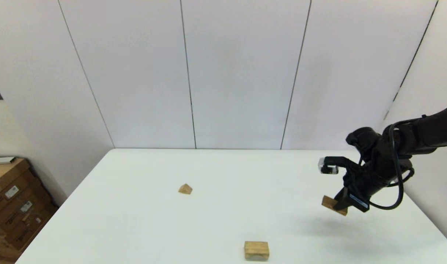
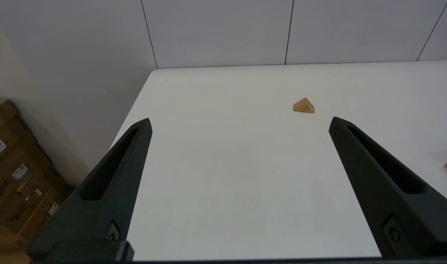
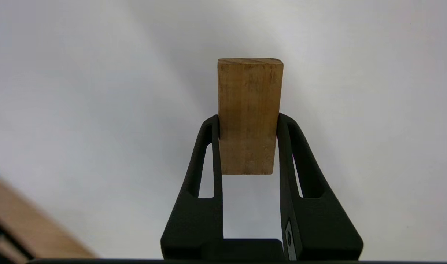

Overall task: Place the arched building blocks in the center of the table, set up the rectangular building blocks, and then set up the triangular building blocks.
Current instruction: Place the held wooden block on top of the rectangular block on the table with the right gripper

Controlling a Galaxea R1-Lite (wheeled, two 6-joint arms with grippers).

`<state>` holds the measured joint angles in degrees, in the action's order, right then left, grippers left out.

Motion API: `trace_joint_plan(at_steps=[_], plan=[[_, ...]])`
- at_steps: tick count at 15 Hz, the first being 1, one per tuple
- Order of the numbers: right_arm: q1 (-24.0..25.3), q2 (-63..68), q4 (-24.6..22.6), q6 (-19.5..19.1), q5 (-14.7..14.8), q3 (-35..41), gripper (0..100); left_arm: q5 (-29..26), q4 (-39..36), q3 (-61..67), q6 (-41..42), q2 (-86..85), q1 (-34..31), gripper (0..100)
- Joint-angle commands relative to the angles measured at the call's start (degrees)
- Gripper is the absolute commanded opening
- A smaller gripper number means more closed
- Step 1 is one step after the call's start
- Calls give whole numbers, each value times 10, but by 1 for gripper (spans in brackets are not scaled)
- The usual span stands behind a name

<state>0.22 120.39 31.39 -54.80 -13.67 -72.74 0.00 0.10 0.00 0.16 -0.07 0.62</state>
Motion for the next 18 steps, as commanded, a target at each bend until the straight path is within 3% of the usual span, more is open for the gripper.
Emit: trace_joint_plan(at_steps=[1,4,9,18], plan=[[85,-100,16,4,-7,45,0,0,0,0,0,1,0,100],[174,-138,15,34,-6,79,0,0,0,0,0,1,0,100],[271,-127,12,63,-6,88,0,0,0,0,0,1,0,100],[348,-34,-38,64,-34,56,0,0,0,0,0,1,0,100]])
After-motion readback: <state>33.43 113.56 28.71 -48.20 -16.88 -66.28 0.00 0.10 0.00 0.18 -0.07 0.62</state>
